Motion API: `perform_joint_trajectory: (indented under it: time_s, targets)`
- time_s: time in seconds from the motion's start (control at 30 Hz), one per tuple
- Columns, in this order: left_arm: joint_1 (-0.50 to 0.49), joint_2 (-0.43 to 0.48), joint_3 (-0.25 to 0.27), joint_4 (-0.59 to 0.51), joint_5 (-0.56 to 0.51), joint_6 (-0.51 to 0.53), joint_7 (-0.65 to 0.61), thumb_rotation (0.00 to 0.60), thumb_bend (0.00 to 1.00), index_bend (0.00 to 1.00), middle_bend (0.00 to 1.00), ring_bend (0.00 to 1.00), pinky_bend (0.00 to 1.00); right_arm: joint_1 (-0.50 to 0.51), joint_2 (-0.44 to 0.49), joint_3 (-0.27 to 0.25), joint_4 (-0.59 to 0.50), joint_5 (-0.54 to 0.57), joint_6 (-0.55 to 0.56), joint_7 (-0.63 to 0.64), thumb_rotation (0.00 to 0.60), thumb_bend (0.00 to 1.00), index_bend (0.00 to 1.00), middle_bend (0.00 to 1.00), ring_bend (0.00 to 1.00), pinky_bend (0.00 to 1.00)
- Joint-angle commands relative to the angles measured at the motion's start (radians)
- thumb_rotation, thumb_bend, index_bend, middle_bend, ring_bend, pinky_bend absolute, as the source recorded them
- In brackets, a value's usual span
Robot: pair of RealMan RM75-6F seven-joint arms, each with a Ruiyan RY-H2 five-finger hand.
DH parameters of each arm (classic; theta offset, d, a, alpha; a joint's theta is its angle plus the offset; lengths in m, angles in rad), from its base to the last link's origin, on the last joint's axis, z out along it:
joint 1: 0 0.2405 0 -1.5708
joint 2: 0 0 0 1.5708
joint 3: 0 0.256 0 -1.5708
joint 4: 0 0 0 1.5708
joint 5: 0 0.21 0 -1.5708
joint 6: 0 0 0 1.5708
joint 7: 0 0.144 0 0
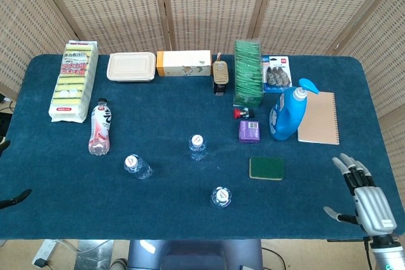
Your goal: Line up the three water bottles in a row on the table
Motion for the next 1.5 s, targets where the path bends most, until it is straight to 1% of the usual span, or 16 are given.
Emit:
perform_joint_trajectory:
  time_s: [0.03, 0.13, 0.23, 0.37, 0.5, 0.7, 0.77, 0.83, 0.93, 1.17, 1.37, 1.47, 1.5]
  targets:
    - [0.022, 0.015, 0.016, 0.012, 0.041, 0.051, -0.037, 0.6, 0.12, 0.0, 0.0, 0.0, 0.04, 0.08, 0.035, -0.069, 0.07, -0.126, -0.08, 0.227, 0.6, 0.0, 0.0, 0.0, 0.0, 0.05]
    - [0.03, 0.015, 0.022, 0.021, 0.061, 0.072, -0.051, 0.6, 0.12, 0.0, 0.0, 0.0, 0.04, 0.126, 0.01, -0.087, 0.133, -0.196, -0.084, 0.324, 0.6, 0.0, 0.02, 0.0, 0.0, 0.06]
    - [0.034, 0.015, 0.027, 0.027, 0.068, 0.079, -0.059, 0.6, 0.12, 0.0, 0.0, 0.0, 0.04, 0.169, -0.023, -0.097, 0.168, -0.24, -0.093, 0.378, 0.6, 0.0, 0.02, 0.0, 0.0, 0.06]
    - [0.035, 0.013, 0.025, 0.029, 0.062, 0.08, -0.055, 0.6, 0.12, 0.0, 0.0, 0.0, 0.04, 0.22, -0.053, -0.105, 0.171, -0.272, -0.12, 0.424, 0.6, 0.0, 0.02, 0.01, 0.0, 0.08]
    - [0.033, 0.014, 0.026, 0.031, 0.058, 0.074, -0.058, 0.6, 0.12, 0.0, 0.0, 0.0, 0.04, 0.28, -0.102, -0.094, 0.153, -0.289, -0.156, 0.421, 0.6, 0.0, 0.02, 0.03, 0.0, 0.12]
    - [0.031, 0.016, 0.026, 0.034, 0.052, 0.071, -0.069, 0.6, 0.12, 0.0, 0.0, 0.0, 0.04, 0.351, -0.158, -0.068, 0.101, -0.245, -0.241, 0.38, 0.6, 0.0, 0.03, 0.05, 0.03, 0.15]
    - [0.032, 0.017, 0.025, 0.035, 0.049, 0.071, -0.073, 0.6, 0.12, 0.0, 0.0, 0.0, 0.04, 0.368, -0.174, -0.06, 0.092, -0.223, -0.268, 0.366, 0.6, 0.0, 0.03, 0.07, 0.05, 0.18]
    - [0.031, 0.018, 0.025, 0.037, 0.046, 0.07, -0.078, 0.6, 0.12, 0.0, 0.0, 0.0, 0.04, 0.383, -0.191, -0.052, 0.083, -0.196, -0.295, 0.352, 0.6, 0.0, 0.04, 0.1, 0.09, 0.23]
    - [0.031, 0.018, 0.024, 0.039, 0.043, 0.068, -0.082, 0.6, 0.12, 0.0, 0.0, 0.0, 0.04, 0.4, -0.215, -0.046, 0.069, -0.173, -0.315, 0.342, 0.6, 0.0, 0.07, 0.13, 0.13, 0.28]
    - [0.03, 0.02, 0.028, 0.039, 0.048, 0.066, -0.087, 0.6, 0.12, 0.0, 0.0, 0.0, 0.04, 0.44, -0.257, -0.043, 0.032, -0.15, -0.357, 0.311, 0.6, 0.0, 0.12, 0.19, 0.18, 0.29]
    - [0.03, 0.021, 0.027, 0.042, 0.047, 0.068, -0.096, 0.6, 0.12, 0.0, 0.0, 0.0, 0.04, 0.467, -0.299, -0.031, 0.01, -0.109, -0.389, 0.29, 0.6, 0.0, 0.18, 0.26, 0.24, 0.31]
    - [0.031, 0.022, 0.028, 0.045, 0.048, 0.07, -0.103, 0.6, 0.12, 0.0, 0.0, 0.0, 0.04, 0.473, -0.328, -0.017, 0.012, -0.075, -0.399, 0.267, 0.6, 0.05, 0.21, 0.32, 0.3, 0.37]
    - [0.032, 0.023, 0.028, 0.046, 0.049, 0.072, -0.106, 0.6, 0.12, 0.0, 0.0, 0.0, 0.04, 0.475, -0.336, -0.013, 0.011, -0.064, -0.402, 0.265, 0.6, 0.1, 0.23, 0.35, 0.33, 0.41]
